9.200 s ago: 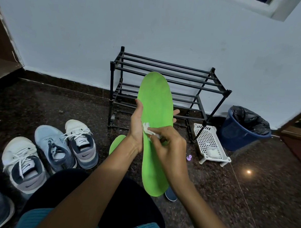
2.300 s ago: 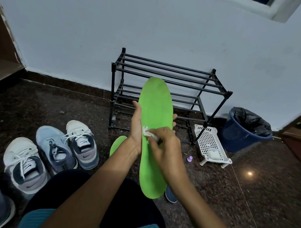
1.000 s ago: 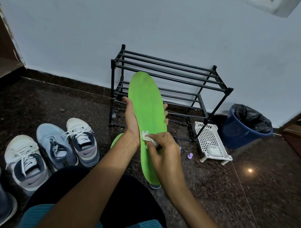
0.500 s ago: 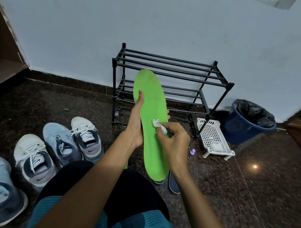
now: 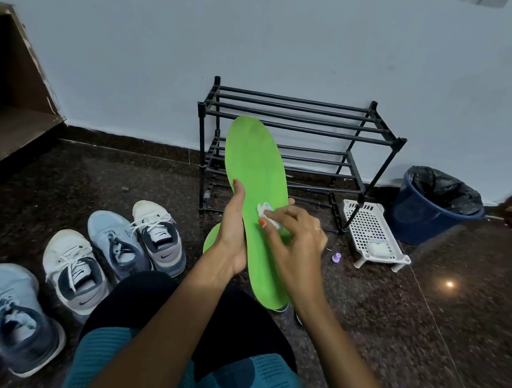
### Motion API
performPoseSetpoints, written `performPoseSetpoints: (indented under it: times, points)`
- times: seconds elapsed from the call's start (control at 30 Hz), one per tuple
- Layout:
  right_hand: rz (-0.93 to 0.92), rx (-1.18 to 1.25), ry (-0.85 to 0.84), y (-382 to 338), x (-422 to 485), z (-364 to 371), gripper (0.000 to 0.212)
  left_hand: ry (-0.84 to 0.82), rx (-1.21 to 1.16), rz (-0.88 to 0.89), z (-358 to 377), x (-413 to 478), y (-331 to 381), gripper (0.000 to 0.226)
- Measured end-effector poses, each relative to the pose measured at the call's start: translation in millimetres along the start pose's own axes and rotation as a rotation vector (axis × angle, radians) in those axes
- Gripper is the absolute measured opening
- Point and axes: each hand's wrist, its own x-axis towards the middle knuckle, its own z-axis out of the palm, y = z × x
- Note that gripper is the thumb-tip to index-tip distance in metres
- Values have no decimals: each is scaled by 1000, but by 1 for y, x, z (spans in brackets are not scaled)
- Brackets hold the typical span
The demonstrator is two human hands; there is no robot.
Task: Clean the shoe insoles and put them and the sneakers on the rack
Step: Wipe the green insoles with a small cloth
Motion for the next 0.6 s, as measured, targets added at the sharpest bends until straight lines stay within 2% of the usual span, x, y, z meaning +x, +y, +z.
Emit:
performPoseSetpoints:
  times: [0.17, 0.3, 0.4, 0.6]
  points:
    - [-72, -13, 41, 4, 2, 1, 14, -4, 13, 2, 2, 0, -3, 88]
    - [-81, 5, -41, 4, 5, -3, 27, 32, 35, 0, 0, 2, -5, 80]
    - [-113, -64, -82, 7, 8, -3, 18, 54, 71, 20, -1, 3, -6, 82]
    - [-99, 40, -167, 3, -3, -3, 8, 56, 65, 67, -3, 6, -2, 85]
